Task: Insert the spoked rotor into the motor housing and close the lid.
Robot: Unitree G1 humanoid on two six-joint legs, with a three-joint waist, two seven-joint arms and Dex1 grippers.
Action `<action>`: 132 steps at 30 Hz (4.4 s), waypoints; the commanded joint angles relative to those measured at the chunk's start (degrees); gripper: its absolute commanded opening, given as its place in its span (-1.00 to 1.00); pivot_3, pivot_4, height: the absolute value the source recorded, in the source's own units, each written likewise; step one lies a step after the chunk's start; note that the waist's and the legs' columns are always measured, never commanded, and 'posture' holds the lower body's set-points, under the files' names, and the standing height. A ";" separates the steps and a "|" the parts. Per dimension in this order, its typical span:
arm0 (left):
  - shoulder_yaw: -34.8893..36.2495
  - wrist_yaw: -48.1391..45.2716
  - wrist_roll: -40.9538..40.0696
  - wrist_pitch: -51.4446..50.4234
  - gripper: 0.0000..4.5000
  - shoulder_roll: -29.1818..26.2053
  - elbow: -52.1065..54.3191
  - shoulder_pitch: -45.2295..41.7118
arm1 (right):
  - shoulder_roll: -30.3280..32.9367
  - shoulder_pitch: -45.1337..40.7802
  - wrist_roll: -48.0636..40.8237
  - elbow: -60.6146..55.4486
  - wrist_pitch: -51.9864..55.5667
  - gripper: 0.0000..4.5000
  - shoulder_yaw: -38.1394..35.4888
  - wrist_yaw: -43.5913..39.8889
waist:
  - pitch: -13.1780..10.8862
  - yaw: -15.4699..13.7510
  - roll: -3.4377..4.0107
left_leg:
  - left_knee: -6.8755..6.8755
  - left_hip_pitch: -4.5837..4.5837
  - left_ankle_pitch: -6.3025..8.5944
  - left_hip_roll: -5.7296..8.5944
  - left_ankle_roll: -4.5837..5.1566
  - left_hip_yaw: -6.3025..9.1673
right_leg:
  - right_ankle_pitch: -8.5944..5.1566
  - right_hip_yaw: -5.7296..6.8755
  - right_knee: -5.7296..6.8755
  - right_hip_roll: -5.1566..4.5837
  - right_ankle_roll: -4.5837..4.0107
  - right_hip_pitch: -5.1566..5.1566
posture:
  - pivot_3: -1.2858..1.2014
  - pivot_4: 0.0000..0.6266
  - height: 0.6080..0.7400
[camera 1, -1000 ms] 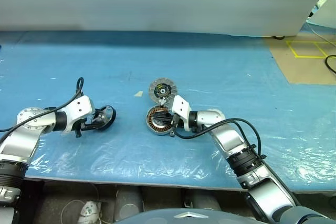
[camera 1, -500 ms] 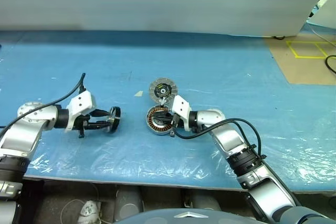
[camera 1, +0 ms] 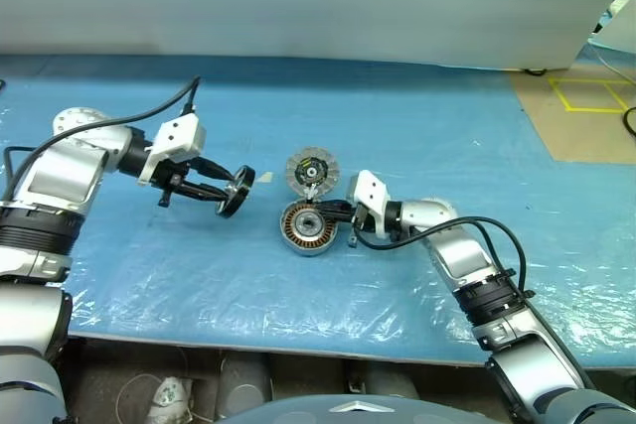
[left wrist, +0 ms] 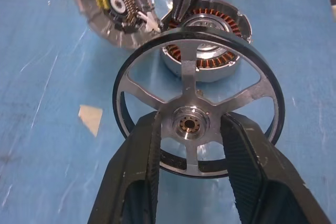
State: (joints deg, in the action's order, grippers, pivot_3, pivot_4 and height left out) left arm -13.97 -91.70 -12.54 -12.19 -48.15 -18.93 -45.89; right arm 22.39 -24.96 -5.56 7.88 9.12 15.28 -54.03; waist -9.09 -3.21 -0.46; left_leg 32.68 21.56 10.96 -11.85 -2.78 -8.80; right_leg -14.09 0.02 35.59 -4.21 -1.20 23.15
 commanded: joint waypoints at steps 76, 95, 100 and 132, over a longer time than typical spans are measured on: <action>17.94 30.36 -12.71 -17.42 -0.99 16.85 31.55 30.97 | 4.45 5.28 -8.26 -13.40 6.20 -1.00 -7.67 2.21 | -0.12 -0.77 0.17 | -0.02 0.18 0.01 -0.04 0.03 0.07 | -0.01 0.13 -0.12 -0.01 -0.01 0.08 | 0.03 -0.52 1.00; 14.78 33.99 -13.33 -7.17 -0.99 20.58 30.33 37.01 | 0.28 0.07 -2.44 -8.67 6.71 -1.00 4.34 -0.52 | -0.12 -0.54 0.17 | 0.02 0.16 0.00 -0.04 0.04 0.05 | 0.00 0.04 -0.13 0.01 0.01 0.10 | 0.03 -0.52 1.00; 14.05 34.54 -13.06 -6.39 -0.99 20.78 30.72 38.14 | 0.89 -1.76 3.98 -3.57 6.71 -1.00 8.11 1.23 | -0.12 -0.47 0.17 | 0.05 0.08 0.00 -0.03 0.03 0.04 | 0.00 0.01 -0.05 0.01 0.01 0.07 | 0.03 -0.52 1.00; 12.38 35.84 -11.65 -4.08 -0.99 20.86 28.09 36.83 | -2.08 -3.66 3.80 -7.58 9.23 -1.00 9.40 -0.78 | -0.09 0.78 0.18 | -0.32 -0.31 0.01 0.00 0.02 -0.03 | -0.03 -0.06 -0.16 0.05 -0.01 -0.16 | 0.03 -0.52 1.00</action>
State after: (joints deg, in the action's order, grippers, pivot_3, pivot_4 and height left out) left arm -1.91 -55.96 -24.07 -17.50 -27.13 8.61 -8.71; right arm 20.84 -28.58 -1.43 1.07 18.13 23.64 -54.29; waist -9.18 -2.43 -0.27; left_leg 32.36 21.25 10.97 -11.85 -2.75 -8.83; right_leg -14.12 -0.05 35.42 -4.15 -1.20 22.99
